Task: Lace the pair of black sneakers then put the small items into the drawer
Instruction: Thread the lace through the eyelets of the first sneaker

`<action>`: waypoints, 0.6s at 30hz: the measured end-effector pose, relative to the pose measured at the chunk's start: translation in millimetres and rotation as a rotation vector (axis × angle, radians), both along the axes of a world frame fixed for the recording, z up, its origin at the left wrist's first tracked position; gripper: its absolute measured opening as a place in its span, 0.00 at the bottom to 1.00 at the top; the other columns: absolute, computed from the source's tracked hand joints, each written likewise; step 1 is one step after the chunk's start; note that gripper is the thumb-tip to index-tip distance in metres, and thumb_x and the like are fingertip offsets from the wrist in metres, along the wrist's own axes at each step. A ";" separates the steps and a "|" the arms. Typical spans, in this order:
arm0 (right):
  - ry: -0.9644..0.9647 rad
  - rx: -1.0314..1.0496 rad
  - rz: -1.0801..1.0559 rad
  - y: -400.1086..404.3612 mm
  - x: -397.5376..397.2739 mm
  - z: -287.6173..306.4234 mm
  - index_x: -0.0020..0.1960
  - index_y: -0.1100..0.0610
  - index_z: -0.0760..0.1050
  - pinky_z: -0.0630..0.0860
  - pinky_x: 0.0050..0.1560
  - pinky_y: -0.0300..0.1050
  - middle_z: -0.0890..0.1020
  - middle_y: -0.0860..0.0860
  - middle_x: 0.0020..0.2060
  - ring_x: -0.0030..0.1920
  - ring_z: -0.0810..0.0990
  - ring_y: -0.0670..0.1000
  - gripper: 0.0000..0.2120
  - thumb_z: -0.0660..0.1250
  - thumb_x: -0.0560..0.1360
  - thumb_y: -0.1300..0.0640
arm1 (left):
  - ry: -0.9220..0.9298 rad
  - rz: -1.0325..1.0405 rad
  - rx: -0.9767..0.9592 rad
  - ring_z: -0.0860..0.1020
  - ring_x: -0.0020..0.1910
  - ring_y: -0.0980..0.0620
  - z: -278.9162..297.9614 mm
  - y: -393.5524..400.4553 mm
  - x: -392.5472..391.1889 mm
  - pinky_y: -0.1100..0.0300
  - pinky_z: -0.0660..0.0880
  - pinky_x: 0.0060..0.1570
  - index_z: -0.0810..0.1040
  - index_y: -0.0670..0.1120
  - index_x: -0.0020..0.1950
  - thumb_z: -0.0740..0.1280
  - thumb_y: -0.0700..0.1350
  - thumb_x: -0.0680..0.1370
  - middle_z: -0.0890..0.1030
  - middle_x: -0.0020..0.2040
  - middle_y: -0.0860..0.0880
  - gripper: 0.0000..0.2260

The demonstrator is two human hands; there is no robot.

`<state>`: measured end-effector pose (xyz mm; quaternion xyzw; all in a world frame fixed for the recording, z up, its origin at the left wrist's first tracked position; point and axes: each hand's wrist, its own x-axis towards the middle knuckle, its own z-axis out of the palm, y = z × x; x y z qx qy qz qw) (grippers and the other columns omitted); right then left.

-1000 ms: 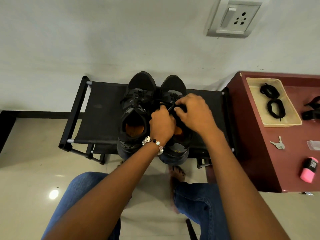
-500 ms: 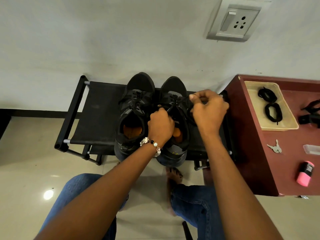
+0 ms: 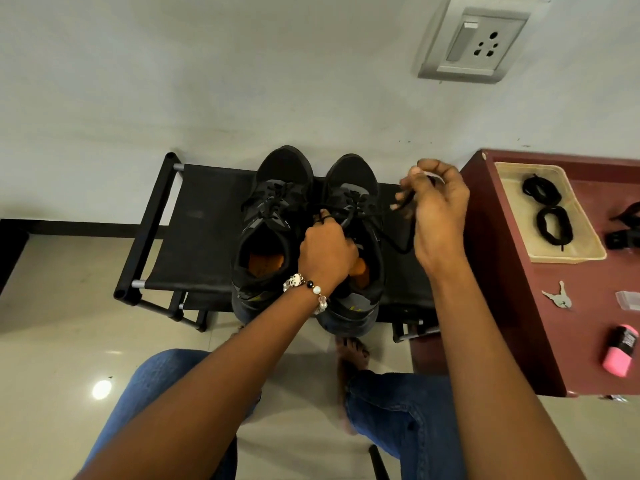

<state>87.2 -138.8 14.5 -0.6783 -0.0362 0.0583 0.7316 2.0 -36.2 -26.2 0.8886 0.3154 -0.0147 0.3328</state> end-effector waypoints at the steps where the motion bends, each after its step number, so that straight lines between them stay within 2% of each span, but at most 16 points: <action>1: -0.141 -0.252 0.046 -2.0 1.7 -0.6 0.55 0.51 0.75 0.76 0.45 0.44 0.78 0.49 0.43 0.42 0.79 0.47 0.10 0.70 0.75 0.55 | 0.015 -0.008 -0.030 0.77 0.53 0.40 1.5 0.7 0.6 0.55 0.70 0.40 0.69 0.38 0.68 0.63 0.46 0.79 0.77 0.57 0.40 0.21; 3: -0.381 -0.716 0.242 -3.3 3.7 -1.5 0.56 0.45 0.77 0.75 0.56 0.46 0.77 0.49 0.53 0.55 0.77 0.51 0.15 0.74 0.70 0.49 | 0.052 -0.022 -0.091 0.78 0.53 0.39 6.7 1.0 2.0 0.54 0.71 0.41 0.68 0.41 0.68 0.65 0.49 0.77 0.77 0.57 0.40 0.22; 4: -0.422 -0.877 0.383 -1.1 2.1 -0.3 0.56 0.46 0.80 0.74 0.59 0.49 0.76 0.51 0.56 0.58 0.76 0.53 0.16 0.75 0.69 0.50 | 0.073 -0.030 -0.107 0.78 0.53 0.39 9.2 1.6 2.3 0.54 0.72 0.41 0.66 0.43 0.70 0.65 0.49 0.77 0.77 0.57 0.40 0.23; 6: -0.390 -1.082 0.590 4.5 -3.0 -2.3 0.58 0.50 0.81 0.75 0.59 0.51 0.78 0.52 0.57 0.58 0.77 0.55 0.16 0.75 0.71 0.53 | 0.117 -0.067 -0.105 0.78 0.53 0.39 13.3 3.4 1.3 0.54 0.71 0.40 0.59 0.48 0.75 0.65 0.49 0.77 0.76 0.56 0.42 0.29; 7: -0.379 -1.148 0.603 7.2 -6.2 -3.4 0.59 0.50 0.80 0.76 0.57 0.51 0.78 0.52 0.58 0.58 0.77 0.56 0.16 0.73 0.72 0.54 | 0.140 -0.093 -0.088 0.77 0.53 0.39 14.7 3.9 0.3 0.54 0.71 0.40 0.54 0.51 0.78 0.65 0.49 0.77 0.76 0.56 0.42 0.33; 9: -0.410 -1.203 0.529 11.5 -11.6 -4.5 0.60 0.51 0.79 0.77 0.54 0.51 0.79 0.53 0.57 0.57 0.78 0.58 0.15 0.71 0.74 0.54 | 0.164 -0.119 -0.041 0.77 0.54 0.38 16.0 3.5 -2.8 0.54 0.69 0.41 0.46 0.53 0.79 0.66 0.51 0.77 0.76 0.56 0.41 0.38; 13: -0.476 -1.189 0.377 15.5 -17.8 -7.1 0.52 0.51 0.80 0.78 0.48 0.51 0.83 0.53 0.48 0.51 0.80 0.59 0.07 0.67 0.75 0.53 | 0.147 -0.098 0.057 0.77 0.54 0.37 16.4 -1.3 -6.4 0.52 0.68 0.40 0.37 0.49 0.79 0.66 0.52 0.77 0.77 0.56 0.39 0.43; 14: -0.463 -1.178 0.356 15.5 -18.1 -8.7 0.50 0.51 0.80 0.78 0.47 0.51 0.83 0.53 0.47 0.50 0.80 0.59 0.06 0.67 0.75 0.53 | 0.141 -0.094 0.067 0.77 0.55 0.36 16.7 -2.4 -7.1 0.51 0.68 0.41 0.38 0.48 0.79 0.65 0.51 0.77 0.77 0.56 0.39 0.42; 16: -0.387 -1.081 0.314 14.2 -16.5 -11.5 0.46 0.52 0.79 0.78 0.46 0.49 0.83 0.52 0.44 0.48 0.81 0.58 0.02 0.68 0.75 0.54 | 0.147 -0.091 0.069 0.76 0.56 0.35 19.1 -4.3 -8.4 0.50 0.68 0.42 0.48 0.44 0.78 0.62 0.49 0.79 0.76 0.58 0.38 0.34; 18: -0.281 -0.933 0.255 11.8 -12.9 -15.1 0.42 0.53 0.76 0.77 0.46 0.46 0.83 0.49 0.40 0.45 0.82 0.54 0.05 0.69 0.75 0.55 | 0.146 -0.091 0.073 0.75 0.58 0.33 19.8 -5.2 -8.9 0.50 0.68 0.43 0.57 0.41 0.75 0.61 0.48 0.80 0.75 0.60 0.37 0.27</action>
